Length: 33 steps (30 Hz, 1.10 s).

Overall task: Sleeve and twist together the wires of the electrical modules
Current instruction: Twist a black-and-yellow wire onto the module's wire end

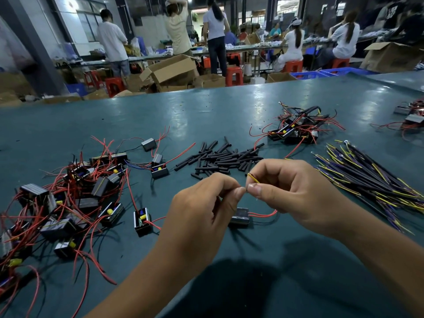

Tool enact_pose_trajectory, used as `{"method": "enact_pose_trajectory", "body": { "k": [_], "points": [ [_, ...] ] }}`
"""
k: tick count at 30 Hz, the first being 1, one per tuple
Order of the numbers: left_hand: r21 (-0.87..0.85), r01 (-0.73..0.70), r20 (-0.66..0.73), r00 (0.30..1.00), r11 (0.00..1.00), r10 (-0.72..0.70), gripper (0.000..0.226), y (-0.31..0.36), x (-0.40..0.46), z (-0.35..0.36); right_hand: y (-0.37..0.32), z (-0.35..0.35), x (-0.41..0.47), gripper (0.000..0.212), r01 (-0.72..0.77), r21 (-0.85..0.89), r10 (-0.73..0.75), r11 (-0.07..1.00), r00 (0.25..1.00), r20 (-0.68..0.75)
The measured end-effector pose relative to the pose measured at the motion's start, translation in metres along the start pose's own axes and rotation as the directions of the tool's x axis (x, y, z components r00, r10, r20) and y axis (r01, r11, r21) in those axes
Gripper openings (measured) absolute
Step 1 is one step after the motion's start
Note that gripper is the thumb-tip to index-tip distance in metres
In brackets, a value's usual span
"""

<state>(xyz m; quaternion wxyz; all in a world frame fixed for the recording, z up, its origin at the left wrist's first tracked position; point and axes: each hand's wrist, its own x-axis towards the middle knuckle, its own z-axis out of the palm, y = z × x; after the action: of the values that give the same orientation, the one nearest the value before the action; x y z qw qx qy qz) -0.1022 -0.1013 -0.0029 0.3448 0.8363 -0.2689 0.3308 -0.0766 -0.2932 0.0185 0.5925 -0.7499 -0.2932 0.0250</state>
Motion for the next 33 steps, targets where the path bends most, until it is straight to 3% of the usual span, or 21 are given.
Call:
{"method": "enact_pose_trajectory", "body": {
  "k": [6,11,18,22,26,33],
  "points": [
    [0.368,-0.291,0.036,0.954,0.883,0.299,0.025,-0.004,0.002,-0.007,-0.001,0.002,0.001,0.013,-0.128,0.113,0.126,0.985,0.992,0.025],
    [0.400,-0.379,0.109,0.924,0.835,0.367,0.019,-0.007,0.004,-0.010,-0.003,0.003,0.000,0.018,-0.185,0.191,0.177,0.964,0.983,0.059],
    [0.399,-0.385,0.100,0.920,0.832,0.378,0.016,-0.008,0.004,-0.011,-0.001,0.001,-0.001,0.018,-0.182,0.197,0.171,0.963,0.983,0.074],
    [0.328,-0.289,0.048,0.956,0.899,0.290,0.021,-0.006,0.005,-0.008,0.002,0.002,0.002,0.017,-0.147,0.193,0.138,0.970,0.989,0.060],
    [0.071,-0.044,0.038,0.998,0.996,0.041,0.017,0.000,0.004,-0.008,0.005,0.002,0.000,0.014,0.037,-0.037,-0.038,0.999,0.999,-0.033],
    [-0.279,0.191,0.150,0.977,0.941,-0.154,0.015,0.005,0.007,-0.015,0.008,0.005,-0.003,0.010,0.245,-0.172,-0.263,0.954,0.960,-0.097]
  ]
}}
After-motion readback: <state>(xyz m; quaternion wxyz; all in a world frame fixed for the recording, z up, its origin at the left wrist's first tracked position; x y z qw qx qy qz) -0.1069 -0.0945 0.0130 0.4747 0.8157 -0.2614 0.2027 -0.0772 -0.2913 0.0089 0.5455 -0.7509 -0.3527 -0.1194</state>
